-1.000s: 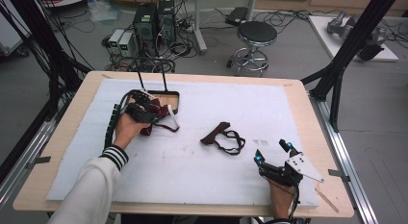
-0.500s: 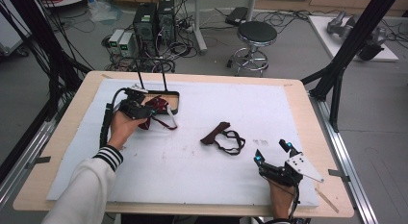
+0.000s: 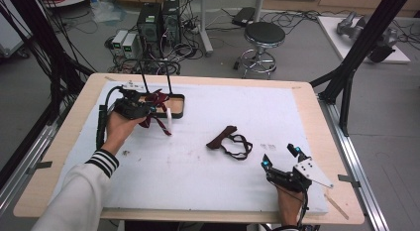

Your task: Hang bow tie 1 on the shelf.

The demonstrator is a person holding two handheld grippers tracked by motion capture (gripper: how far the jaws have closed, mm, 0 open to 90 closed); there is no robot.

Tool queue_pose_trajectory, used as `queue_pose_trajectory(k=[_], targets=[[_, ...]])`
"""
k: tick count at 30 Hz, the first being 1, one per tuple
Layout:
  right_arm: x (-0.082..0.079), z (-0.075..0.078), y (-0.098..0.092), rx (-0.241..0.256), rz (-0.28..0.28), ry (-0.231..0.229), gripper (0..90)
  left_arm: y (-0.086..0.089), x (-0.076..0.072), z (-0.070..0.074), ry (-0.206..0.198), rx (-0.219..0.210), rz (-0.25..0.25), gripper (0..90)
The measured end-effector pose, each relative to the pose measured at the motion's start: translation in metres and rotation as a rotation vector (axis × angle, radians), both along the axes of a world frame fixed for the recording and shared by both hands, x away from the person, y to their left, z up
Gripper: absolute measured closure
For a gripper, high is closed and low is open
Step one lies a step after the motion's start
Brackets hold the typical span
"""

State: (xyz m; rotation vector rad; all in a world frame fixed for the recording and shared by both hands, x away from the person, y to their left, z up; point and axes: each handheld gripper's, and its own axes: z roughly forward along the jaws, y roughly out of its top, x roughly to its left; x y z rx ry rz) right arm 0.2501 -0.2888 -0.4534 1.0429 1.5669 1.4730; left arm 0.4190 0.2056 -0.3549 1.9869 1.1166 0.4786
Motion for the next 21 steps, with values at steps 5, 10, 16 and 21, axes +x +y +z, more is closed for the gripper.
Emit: queue_pose_trajectory(k=[5, 10, 16, 21], targets=[[0.000, 0.000, 0.000, 0.000, 0.000, 0.000, 5.8, 0.009, -0.002, 0.008, -0.045, -0.008, -0.002, 75.5], [0.000, 0.000, 0.000, 0.002, 0.000, 0.003, 5.7, 0.017, -0.005, 0.016, -0.084, -0.023, 0.016, 75.5], [0.000, 0.000, 0.000, 0.001, 0.000, 0.004, 5.8, 0.024, -0.008, 0.027, -0.140, -0.031, 0.031, 75.5], [0.000, 0.000, 0.000, 0.001, 0.000, 0.003, 5.7, 0.030, -0.009, 0.036, -0.173, -0.040, 0.045, 75.5]])
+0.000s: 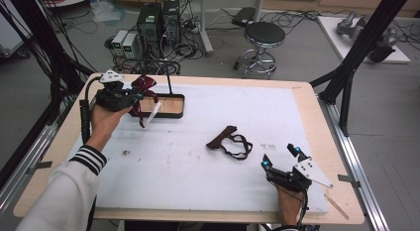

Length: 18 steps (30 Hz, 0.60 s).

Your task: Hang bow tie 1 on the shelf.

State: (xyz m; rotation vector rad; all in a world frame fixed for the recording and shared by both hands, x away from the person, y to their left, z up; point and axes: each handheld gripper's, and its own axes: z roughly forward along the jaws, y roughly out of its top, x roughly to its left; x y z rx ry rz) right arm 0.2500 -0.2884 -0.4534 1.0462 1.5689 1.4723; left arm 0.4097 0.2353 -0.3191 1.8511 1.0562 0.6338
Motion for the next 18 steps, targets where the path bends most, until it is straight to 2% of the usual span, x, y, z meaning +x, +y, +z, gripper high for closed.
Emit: queue_pose_trajectory(k=[8, 12, 17, 18], targets=[[0.000, 0.000, 0.000, 0.001, -0.001, 0.002, 5.7, 0.009, -0.003, 0.013, -0.042, -0.018, 0.026, 75.5], [0.000, 0.000, 0.000, -0.001, -0.001, 0.000, 5.7, 0.015, -0.005, 0.020, -0.077, -0.027, 0.040, 75.5], [0.000, 0.000, 0.000, -0.002, 0.000, 0.000, 5.8, 0.021, -0.004, 0.027, -0.091, -0.037, 0.058, 75.5], [0.000, 0.000, 0.000, -0.001, -0.001, 0.001, 5.7, 0.023, -0.003, 0.028, -0.092, -0.027, 0.059, 75.5]])
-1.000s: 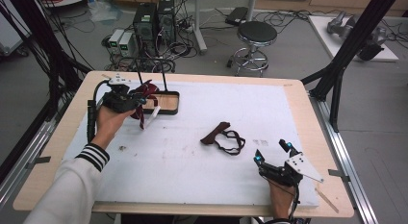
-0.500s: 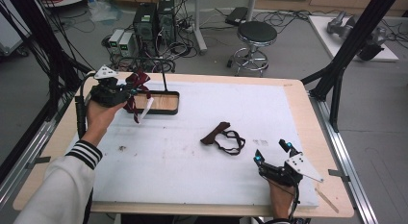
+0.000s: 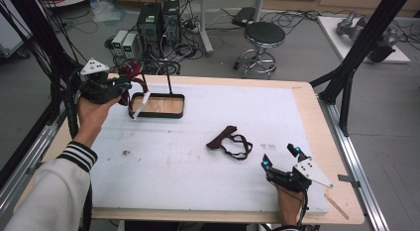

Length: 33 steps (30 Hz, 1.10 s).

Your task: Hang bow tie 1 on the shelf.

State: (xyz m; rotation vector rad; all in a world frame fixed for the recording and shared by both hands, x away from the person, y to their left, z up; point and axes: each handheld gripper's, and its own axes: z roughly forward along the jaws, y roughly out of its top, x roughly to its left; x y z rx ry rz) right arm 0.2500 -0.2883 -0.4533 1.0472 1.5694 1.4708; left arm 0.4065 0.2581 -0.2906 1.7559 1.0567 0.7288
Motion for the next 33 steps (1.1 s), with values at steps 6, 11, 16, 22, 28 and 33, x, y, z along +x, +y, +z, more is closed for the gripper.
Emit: queue_pose_trajectory(k=[6, 11, 16, 22, 28, 33], targets=[[0.000, 0.000, 0.000, -0.005, -0.001, 0.002, 5.8, 0.008, 0.006, 0.007, -0.017, -0.008, 0.028, 75.5], [0.001, 0.000, 0.001, -0.007, -0.001, 0.004, 5.8, 0.019, 0.013, 0.010, -0.020, -0.014, 0.060, 75.5], [0.001, 0.000, 0.001, -0.008, -0.004, 0.006, 5.8, 0.029, 0.022, 0.014, -0.021, -0.035, 0.085, 75.5], [0.001, 0.000, 0.001, -0.007, -0.005, 0.003, 5.8, 0.035, 0.036, 0.017, -0.019, -0.057, 0.121, 75.5], [0.001, 0.000, 0.001, -0.008, -0.004, 0.005, 5.8, 0.037, 0.044, 0.016, -0.022, -0.054, 0.148, 75.4], [0.001, 0.000, 0.000, -0.006, -0.007, 0.004, 5.8, 0.040, 0.052, 0.011, -0.014, -0.068, 0.178, 75.5]])
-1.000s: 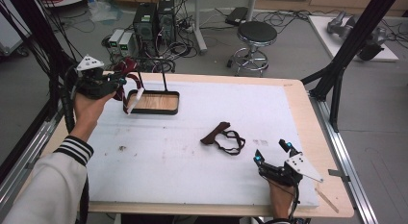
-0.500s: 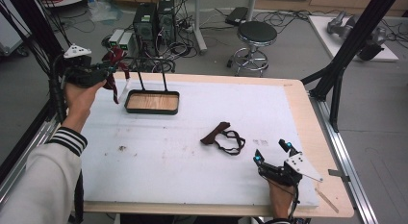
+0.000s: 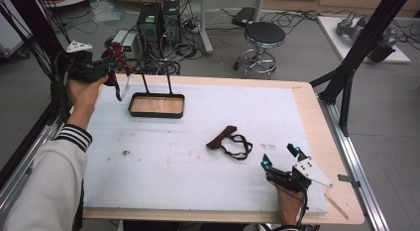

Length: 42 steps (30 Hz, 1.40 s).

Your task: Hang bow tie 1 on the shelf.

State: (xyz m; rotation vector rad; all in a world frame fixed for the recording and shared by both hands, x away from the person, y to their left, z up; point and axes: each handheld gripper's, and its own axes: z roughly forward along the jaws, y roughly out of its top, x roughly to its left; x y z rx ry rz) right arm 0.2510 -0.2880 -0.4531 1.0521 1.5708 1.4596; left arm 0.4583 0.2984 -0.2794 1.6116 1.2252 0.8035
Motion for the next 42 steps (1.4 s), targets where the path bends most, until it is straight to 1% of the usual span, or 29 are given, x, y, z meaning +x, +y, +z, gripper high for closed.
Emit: queue_pose_trajectory(k=[2, 3, 5, 7, 8, 10, 12, 21, 24, 26, 31, 33, 35, 36, 37, 40, 42], targets=[[0.000, 0.000, 0.000, 0.000, 0.000, -0.001, 5.8, 0.002, 0.003, 0.001, 0.001, 0.013, 0.011, 75.5], [0.000, 0.000, 0.000, 0.002, 0.001, 0.004, 5.7, 0.003, 0.003, 0.002, -0.001, 0.011, 0.014, 75.5], [0.000, 0.000, 0.000, -0.002, 0.000, -0.001, 5.8, 0.005, 0.005, 0.002, 0.001, 0.005, 0.022, 75.5], [0.000, 0.000, 0.000, 0.002, 0.000, 0.005, 5.8, 0.008, 0.006, 0.002, 0.011, 0.011, 0.029, 75.5], [0.000, 0.000, 0.000, -0.003, 0.001, -0.002, 5.8, 0.009, 0.007, 0.001, 0.013, 0.012, 0.037, 75.4], [0.000, 0.000, 0.000, 0.000, 0.000, 0.002, 5.8, 0.010, 0.009, 0.000, 0.022, 0.006, 0.048, 75.5], [0.000, 0.000, 0.000, -0.001, -0.001, 0.002, 5.8, 0.011, 0.010, -0.001, 0.029, 0.011, 0.055, 75.5], [0.000, 0.000, 0.000, 0.002, -0.002, 0.000, 5.8, 0.009, 0.015, -0.007, 0.052, 0.019, 0.061, 75.5], [0.000, 0.000, 0.000, 0.001, -0.002, -0.001, 5.8, 0.009, 0.017, -0.009, 0.061, 0.007, 0.057, 75.4], [0.000, 0.000, 0.000, 0.002, -0.001, -0.001, 5.7, 0.010, 0.019, -0.010, 0.068, 0.011, 0.054, 75.4], [0.000, 0.000, 0.000, 0.003, -0.001, 0.000, 5.7, 0.010, 0.020, -0.012, 0.076, 0.001, 0.052, 75.3], [0.000, 0.000, 0.000, 0.004, 0.000, 0.000, 5.8, 0.009, 0.021, -0.013, 0.085, 0.005, 0.049, 75.1], [0.000, 0.000, 0.000, 0.002, 0.000, 0.000, 5.7, 0.009, 0.021, -0.014, 0.094, -0.001, 0.057, 75.0], [0.000, 0.000, 0.000, 0.002, 0.000, -0.001, 5.8, 0.010, 0.022, -0.015, 0.096, -0.013, 0.055, 74.9], [0.000, 0.000, 0.000, 0.002, 0.000, -0.001, 5.8, 0.010, 0.022, -0.015, 0.101, -0.014, 0.054, 74.6], [0.000, 0.000, 0.000, 0.002, 0.000, -0.001, 5.8, 0.010, 0.023, -0.017, 0.118, -0.027, 0.054, 73.1], [0.000, 0.000, 0.000, 0.002, 0.000, -0.001, 5.8, 0.011, 0.024, -0.017, 0.120, -0.037, 0.063, 68.8]])
